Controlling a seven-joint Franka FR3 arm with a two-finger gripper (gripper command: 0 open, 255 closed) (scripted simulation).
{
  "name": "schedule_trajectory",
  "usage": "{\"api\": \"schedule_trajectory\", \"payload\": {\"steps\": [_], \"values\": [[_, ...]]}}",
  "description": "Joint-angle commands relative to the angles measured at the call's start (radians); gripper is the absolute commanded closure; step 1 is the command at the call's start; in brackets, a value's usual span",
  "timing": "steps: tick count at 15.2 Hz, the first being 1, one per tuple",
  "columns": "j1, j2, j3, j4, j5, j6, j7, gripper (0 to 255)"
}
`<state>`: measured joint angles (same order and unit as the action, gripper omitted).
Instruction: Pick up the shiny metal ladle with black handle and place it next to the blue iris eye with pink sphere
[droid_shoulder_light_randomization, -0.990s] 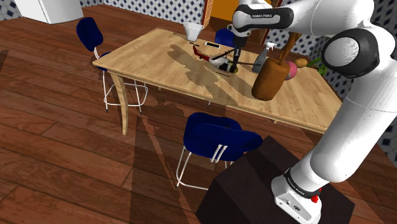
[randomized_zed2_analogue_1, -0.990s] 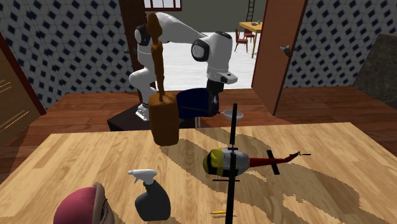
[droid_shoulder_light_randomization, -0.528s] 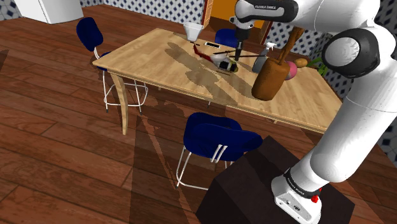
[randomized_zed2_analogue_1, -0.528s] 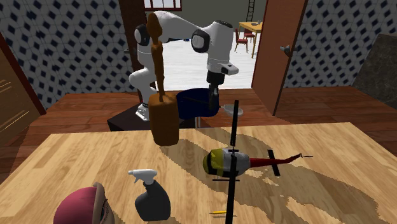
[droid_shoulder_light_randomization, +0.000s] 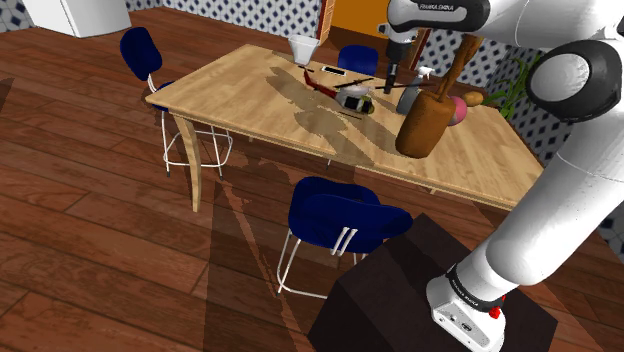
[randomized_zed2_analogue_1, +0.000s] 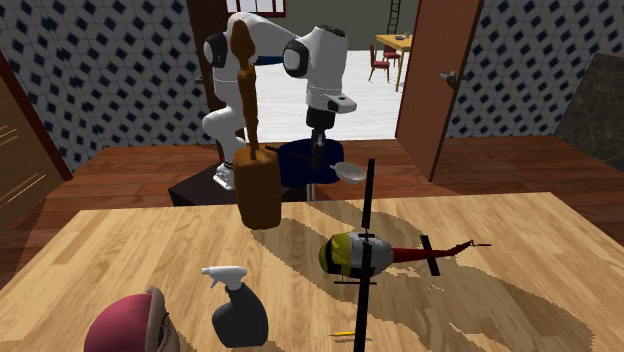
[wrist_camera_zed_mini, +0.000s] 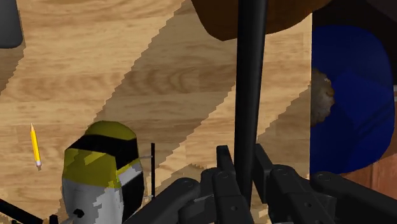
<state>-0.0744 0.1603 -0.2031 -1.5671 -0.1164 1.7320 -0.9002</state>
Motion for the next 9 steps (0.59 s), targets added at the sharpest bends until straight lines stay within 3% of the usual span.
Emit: {"api": "schedule_trajectory", "payload": {"steps": [1,9], "values": [[-0.020,-0.042,-0.016,-0.054,-0.006,0.019,-0.035,255],[-0.101,-0.164,-0.092,-0.209,-0.031,0.076,-0.183,255]]}}
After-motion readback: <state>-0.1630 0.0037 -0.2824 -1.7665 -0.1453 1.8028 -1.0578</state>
